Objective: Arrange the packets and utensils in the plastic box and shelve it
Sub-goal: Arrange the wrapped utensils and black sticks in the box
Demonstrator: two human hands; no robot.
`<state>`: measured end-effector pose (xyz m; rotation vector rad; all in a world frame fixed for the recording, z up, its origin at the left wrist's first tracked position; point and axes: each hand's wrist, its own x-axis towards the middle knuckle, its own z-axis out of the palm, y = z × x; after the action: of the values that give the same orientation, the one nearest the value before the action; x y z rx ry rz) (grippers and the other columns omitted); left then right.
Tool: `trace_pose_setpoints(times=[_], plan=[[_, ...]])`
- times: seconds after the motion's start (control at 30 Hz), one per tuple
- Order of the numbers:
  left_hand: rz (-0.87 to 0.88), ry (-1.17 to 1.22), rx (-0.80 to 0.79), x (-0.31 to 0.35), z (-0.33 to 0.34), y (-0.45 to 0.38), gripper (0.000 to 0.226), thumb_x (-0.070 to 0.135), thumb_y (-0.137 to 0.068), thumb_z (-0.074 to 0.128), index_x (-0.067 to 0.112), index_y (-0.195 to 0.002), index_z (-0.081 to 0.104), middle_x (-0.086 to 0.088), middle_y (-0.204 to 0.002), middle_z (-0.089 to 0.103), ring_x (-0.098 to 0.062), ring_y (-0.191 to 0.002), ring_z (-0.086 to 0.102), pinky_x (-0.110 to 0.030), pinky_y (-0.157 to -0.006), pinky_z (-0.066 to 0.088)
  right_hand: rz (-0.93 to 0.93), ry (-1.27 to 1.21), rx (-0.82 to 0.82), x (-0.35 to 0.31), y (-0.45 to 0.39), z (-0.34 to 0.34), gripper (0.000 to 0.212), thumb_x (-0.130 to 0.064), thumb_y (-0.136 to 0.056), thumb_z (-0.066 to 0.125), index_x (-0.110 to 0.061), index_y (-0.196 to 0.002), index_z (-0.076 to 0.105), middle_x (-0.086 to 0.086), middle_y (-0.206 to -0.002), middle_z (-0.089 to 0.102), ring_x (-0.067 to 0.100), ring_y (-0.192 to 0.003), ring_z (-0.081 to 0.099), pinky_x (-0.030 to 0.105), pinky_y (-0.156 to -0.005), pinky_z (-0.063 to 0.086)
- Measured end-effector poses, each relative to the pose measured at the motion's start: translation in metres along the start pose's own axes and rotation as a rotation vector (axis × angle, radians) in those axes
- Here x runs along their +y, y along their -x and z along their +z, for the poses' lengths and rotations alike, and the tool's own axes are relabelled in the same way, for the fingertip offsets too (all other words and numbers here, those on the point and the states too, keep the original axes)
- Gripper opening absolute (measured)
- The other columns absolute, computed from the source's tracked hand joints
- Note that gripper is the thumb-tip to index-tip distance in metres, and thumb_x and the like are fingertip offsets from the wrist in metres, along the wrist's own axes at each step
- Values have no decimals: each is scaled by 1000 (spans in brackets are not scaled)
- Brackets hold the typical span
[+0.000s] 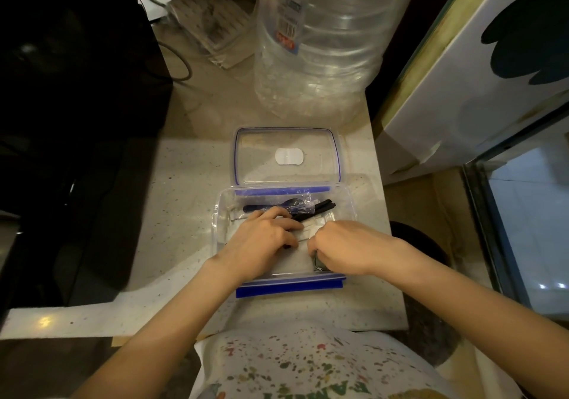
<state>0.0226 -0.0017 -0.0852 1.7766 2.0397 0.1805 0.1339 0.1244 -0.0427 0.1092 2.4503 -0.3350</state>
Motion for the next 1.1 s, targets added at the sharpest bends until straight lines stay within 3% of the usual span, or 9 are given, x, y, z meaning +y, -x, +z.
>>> trace_pose_setpoints(times=[0.1, 0.27, 0.53, 0.73, 0.87, 1.0, 1.1], plan=[[-1, -6, 8, 1, 0, 1, 31, 19, -90, 52, 30, -119, 59, 9, -143, 44, -15, -136, 27, -36, -106, 31, 4, -86, 56, 2, 0, -1, 29, -17, -95, 41, -18, -115, 62, 6, -106, 64, 19, -87, 60, 30, -74, 49], [-6, 2, 13, 3, 0, 1, 31, 19, -90, 52, 28, -118, 60, 7, -143, 45, -16, -136, 28, -37, -107, 32, 182, -72, 337, -2, -13, 7, 27, -24, -94, 48, -8, -113, 57, 10, -115, 55, 22, -88, 63, 35, -75, 55], [-12, 19, 20, 2, 1, 2, 29, 18, -90, 51, 29, -116, 61, 8, -142, 46, -16, -136, 28, -37, -105, 32, 336, -57, 312, -12, -23, 16, 39, -24, -90, 54, -8, -124, 45, 12, -120, 53, 28, -100, 61, 37, -78, 52], [-37, 3, 7, 6, -1, 3, 30, 21, -92, 49, 32, -118, 59, 10, -146, 41, -14, -138, 23, -35, -106, 27, 369, -95, 340, -17, -26, 22, 32, -12, -91, 51, -6, -123, 46, 14, -118, 54, 27, -97, 63, 31, -70, 48], [-22, 28, 4, 7, -5, 5, 33, 19, -92, 50, 32, -121, 57, 9, -146, 42, -16, -139, 24, -35, -108, 26, 347, -165, 358, -10, -18, 17, 23, -16, -92, 51, -7, -113, 54, 11, -111, 59, 26, -95, 63, 34, -77, 52], [-5, 40, 23, 10, -9, 10, 37, 17, -90, 52, 31, -125, 54, 7, -148, 38, -19, -141, 24, -37, -114, 22, 389, -274, 569, -3, -11, 9, 20, -20, -96, 48, -9, -98, 64, 8, -88, 67, 19, -75, 64, 26, -63, 53], [40, 56, 150, 12, -9, 14, 39, 14, -85, 60, 30, -121, 58, 5, -142, 47, -24, -137, 33, -44, -110, 31, 455, -341, 672, -1, -19, 4, 26, -27, -96, 46, -10, -96, 65, 7, -85, 66, 16, -72, 63, 23, -60, 49]])
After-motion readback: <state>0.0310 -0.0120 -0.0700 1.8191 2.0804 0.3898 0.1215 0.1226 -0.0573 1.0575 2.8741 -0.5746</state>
